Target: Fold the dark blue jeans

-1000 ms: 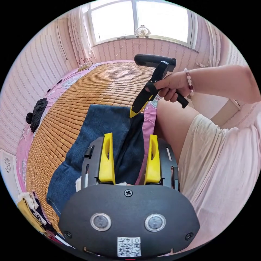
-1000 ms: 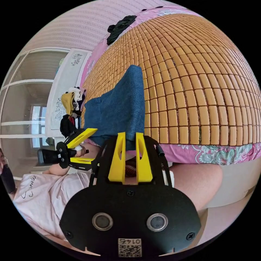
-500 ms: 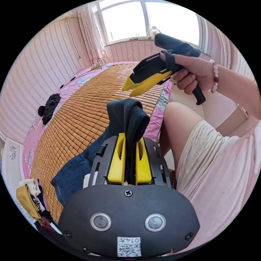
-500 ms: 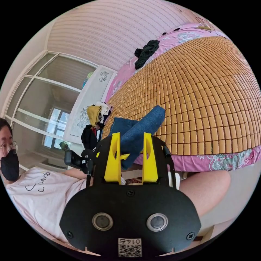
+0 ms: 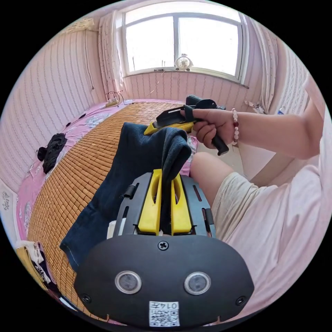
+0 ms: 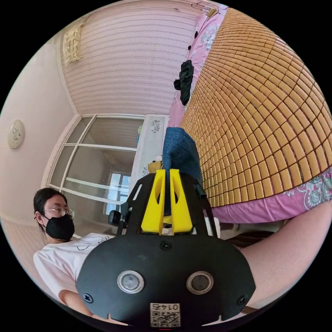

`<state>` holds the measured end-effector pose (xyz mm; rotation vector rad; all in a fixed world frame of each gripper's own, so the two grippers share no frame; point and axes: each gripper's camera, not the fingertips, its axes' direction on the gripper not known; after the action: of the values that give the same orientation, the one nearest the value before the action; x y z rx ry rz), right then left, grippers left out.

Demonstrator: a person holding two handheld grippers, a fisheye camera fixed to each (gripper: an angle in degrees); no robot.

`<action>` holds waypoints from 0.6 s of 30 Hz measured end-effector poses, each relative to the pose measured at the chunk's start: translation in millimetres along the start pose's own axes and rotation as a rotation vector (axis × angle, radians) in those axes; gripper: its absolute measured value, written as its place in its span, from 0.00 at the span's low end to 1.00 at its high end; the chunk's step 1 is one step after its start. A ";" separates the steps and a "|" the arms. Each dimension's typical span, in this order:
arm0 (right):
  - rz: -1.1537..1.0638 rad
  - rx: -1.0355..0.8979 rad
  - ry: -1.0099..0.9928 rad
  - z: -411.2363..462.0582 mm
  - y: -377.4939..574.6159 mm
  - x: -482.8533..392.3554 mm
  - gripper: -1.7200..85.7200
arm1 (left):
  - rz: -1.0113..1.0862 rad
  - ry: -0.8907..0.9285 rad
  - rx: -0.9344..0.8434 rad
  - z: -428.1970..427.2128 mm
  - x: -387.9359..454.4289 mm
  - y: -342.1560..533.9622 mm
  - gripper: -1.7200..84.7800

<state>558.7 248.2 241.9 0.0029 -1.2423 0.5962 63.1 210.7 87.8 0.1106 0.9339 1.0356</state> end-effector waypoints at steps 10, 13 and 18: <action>-0.398 -0.438 0.110 222.9 0.1 -94.8 0.08 | -0.489 -0.062 -0.035 -64.0 -106.5 107.6 0.09; -0.399 -0.570 0.300 268.3 19.3 -73.5 0.08 | -0.763 -0.148 -0.184 -87.2 -134.7 190.6 0.09; -0.468 -0.413 0.605 198.5 38.4 -59.2 0.11 | -1.005 -0.122 -0.185 -87.6 -170.0 244.7 0.11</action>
<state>355.5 192.8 245.5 -0.2128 -0.7135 -0.0813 -196.5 182.4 256.0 -0.4145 0.6404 0.1688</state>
